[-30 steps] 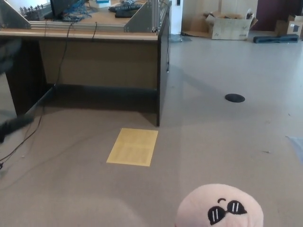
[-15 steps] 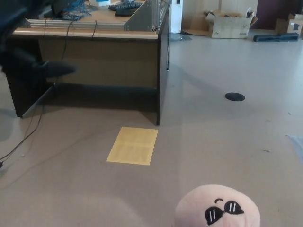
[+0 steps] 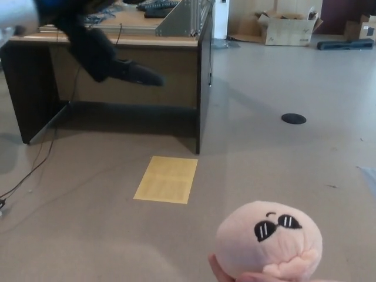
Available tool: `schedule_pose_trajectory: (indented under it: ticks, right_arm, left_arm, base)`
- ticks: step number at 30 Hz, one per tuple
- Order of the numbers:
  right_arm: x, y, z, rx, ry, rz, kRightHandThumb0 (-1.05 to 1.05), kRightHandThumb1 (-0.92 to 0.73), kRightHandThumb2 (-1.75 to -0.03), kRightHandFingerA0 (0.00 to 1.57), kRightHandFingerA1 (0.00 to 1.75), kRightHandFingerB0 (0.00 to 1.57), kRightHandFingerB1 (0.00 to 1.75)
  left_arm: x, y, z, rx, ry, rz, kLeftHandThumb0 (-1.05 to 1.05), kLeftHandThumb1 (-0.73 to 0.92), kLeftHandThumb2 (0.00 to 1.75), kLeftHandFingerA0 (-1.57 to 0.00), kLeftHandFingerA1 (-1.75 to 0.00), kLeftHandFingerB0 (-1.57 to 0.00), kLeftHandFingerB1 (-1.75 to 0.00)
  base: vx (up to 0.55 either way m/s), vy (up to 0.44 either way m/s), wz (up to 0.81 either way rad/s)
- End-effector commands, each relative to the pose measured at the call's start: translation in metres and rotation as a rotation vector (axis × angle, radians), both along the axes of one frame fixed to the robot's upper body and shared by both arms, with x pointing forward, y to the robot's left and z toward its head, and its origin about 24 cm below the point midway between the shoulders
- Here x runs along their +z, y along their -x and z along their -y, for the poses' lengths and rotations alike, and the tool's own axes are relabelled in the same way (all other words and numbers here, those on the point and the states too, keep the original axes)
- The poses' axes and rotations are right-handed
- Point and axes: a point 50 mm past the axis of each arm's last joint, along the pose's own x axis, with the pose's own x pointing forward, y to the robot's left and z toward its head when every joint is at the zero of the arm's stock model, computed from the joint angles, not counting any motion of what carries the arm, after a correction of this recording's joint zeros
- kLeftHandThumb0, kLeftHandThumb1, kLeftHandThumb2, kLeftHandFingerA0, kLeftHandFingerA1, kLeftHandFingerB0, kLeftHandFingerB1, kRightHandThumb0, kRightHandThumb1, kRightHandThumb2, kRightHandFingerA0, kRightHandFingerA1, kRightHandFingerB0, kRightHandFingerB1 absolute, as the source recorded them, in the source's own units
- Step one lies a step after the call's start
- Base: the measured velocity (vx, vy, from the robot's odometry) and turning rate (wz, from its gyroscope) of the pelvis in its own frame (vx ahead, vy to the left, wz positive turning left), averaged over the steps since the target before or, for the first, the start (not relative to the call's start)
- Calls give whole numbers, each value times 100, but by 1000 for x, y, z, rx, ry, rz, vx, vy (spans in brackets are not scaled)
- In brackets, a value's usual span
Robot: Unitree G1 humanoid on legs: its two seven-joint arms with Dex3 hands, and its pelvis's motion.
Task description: The robot extends its left hand to pick up an emotional support dumpling from the palm of a person and brings its hand down by its side. Then it extends its arm again to hand the dumpling back to the person.
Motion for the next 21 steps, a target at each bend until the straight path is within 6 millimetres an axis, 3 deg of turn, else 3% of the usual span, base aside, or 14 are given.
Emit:
schedule_pose_trajectory:
  ticks: [1,4,5,8,9,10,11,14,16,21]
  right_arm:
    - [9,-7,2,-6,6,55,-28,-63,-59,82,59,63,48]
    - [9,-8,2,-4,8,54,-27,-62,-59,83,59,63,48]
    - [9,-8,2,-2,12,55,-27,-62,-59,83,58,63,48]
    - [10,-10,-1,4,4,60,-27,-62,-58,82,59,63,48]
    - [10,-10,-1,4,4,60,-27,-62,-58,82,58,63,48]
    - [10,-10,-1,4,7,60,-29,-62,-59,82,58,63,48]
    - [11,-11,-1,7,10,60,-30,-63,-59,82,58,64,48]
    - [11,-11,-1,8,11,60,-30,-63,-59,82,58,64,48]
    - [11,-12,-1,15,21,48,-32,-64,-59,81,57,63,47]
    - [14,-15,-3,27,14,55,-29,-64,-59,79,60,63,47]
  left_arm:
    - [-2,9,36,-56,-261,-192,-73,39,83,0,-1,0,-2]
    - [-5,11,44,-79,-296,-190,-75,40,84,0,-1,0,0]
    - [-6,11,49,-86,-301,-192,-88,48,58,0,-6,0,0]
    - [-9,11,59,-112,-299,-198,-84,47,55,0,-13,0,-1]
    - [-11,11,62,-118,-298,-201,-80,33,73,0,-10,0,0]
    - [-13,11,65,-118,-299,-208,-87,43,63,0,-16,0,-5]
    - [-17,10,71,-122,-310,-212,-71,38,84,0,-5,0,0]
    - [-18,10,73,-122,-315,-216,-71,38,84,0,-5,0,0]
    - [-32,9,84,-137,-391,-217,-73,38,86,0,-2,0,0]
    - [-43,10,85,-137,-426,-263,-75,40,86,0,-6,0,0]
  base:
    - [0,0,0]
    - [0,0,0]
    - [0,0,0]
    - [0,0,0]
    - [0,0,0]
    - [0,0,0]
    - [0,0,0]
    - [0,0,0]
    - [0,0,0]
    - [0,0,0]
